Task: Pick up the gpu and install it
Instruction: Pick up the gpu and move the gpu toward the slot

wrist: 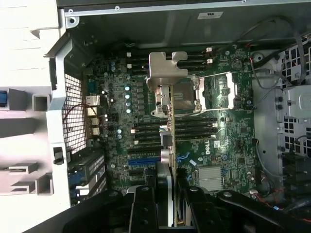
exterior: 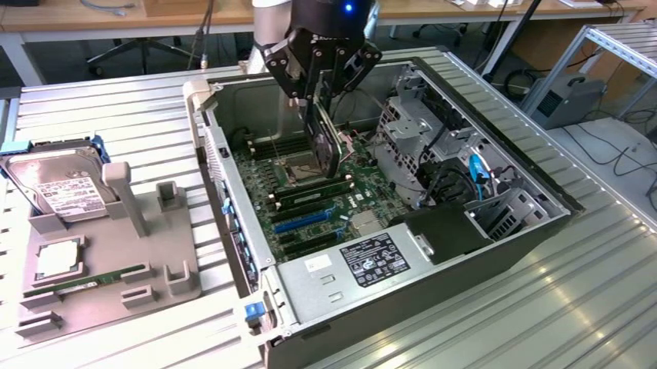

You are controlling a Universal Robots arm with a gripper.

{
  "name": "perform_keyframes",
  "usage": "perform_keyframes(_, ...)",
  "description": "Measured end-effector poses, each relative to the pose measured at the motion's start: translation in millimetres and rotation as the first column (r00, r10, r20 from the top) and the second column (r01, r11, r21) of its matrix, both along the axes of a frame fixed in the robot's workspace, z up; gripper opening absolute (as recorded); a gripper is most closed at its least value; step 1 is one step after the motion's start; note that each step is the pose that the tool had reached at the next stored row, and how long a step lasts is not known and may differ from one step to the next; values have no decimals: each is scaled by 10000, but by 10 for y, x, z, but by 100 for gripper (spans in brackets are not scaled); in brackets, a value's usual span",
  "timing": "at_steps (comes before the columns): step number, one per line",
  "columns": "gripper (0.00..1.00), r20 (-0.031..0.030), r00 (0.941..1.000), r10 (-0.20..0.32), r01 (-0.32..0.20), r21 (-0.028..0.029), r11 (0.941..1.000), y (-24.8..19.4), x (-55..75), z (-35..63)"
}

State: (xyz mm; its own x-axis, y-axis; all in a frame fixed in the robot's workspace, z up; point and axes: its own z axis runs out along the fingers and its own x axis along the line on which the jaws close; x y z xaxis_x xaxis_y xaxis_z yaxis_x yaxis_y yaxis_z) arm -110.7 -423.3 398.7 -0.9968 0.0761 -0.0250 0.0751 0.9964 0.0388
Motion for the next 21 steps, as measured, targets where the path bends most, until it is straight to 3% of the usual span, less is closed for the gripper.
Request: perform_keyframes(21,27,0,10000,0,0,-13,10000,2,224,-72)
